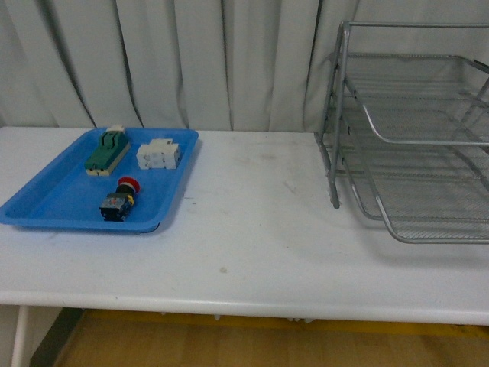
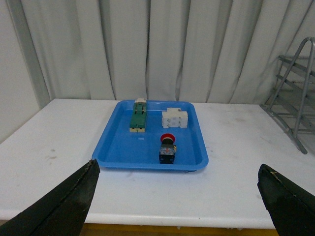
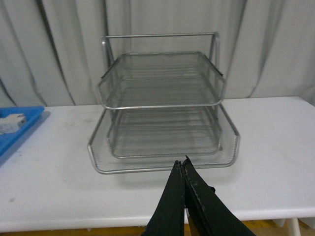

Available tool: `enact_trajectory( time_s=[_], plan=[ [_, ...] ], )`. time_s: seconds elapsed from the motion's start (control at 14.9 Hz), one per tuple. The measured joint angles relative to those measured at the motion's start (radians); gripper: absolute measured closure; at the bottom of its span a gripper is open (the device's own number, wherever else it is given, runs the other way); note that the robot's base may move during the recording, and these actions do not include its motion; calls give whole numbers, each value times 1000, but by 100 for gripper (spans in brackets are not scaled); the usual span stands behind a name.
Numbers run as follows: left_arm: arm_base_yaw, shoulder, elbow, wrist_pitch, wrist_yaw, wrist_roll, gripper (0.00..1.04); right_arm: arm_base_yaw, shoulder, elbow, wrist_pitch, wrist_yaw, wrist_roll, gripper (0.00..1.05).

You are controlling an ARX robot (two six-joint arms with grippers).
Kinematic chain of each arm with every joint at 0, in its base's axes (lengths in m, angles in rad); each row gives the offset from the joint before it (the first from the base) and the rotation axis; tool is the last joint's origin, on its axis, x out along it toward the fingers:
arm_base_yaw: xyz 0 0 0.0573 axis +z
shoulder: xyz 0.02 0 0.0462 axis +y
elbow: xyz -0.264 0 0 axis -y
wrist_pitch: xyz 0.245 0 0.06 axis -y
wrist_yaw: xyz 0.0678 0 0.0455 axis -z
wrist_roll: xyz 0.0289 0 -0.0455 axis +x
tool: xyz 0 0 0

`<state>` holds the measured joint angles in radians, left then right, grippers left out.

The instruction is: Place button on rack with both arms

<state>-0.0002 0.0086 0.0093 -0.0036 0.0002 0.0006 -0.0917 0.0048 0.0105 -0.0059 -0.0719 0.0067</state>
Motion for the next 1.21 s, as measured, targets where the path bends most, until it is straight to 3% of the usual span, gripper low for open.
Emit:
enact_trajectory(
  time_s=[0.13, 0.67, 0.81, 1.01, 1.08, 1.14, 1.21],
  plan=[
    [0, 0, 0, 0, 0, 0, 7, 101, -1, 0, 3, 48, -3, 103],
    [0, 0, 0, 0, 0, 0, 7, 92, -1, 0, 2, 72, -4, 103],
    [0, 0, 0, 0, 0, 0, 7, 92, -1, 0, 3, 72, -5, 91],
    [0, 0, 0, 0, 0, 0, 7, 92, -1, 0, 2, 72, -5, 64],
    [0, 0, 0, 0, 0, 0, 7, 92, -1, 0, 2, 72, -5, 49],
    [-84, 250, 190, -338, -109, -169, 7, 92, -1, 0, 2, 72, -4, 18],
    [-174, 598, 419, -84, -133, -263, 7, 92, -1, 0, 3, 72, -4, 7]
  ],
)
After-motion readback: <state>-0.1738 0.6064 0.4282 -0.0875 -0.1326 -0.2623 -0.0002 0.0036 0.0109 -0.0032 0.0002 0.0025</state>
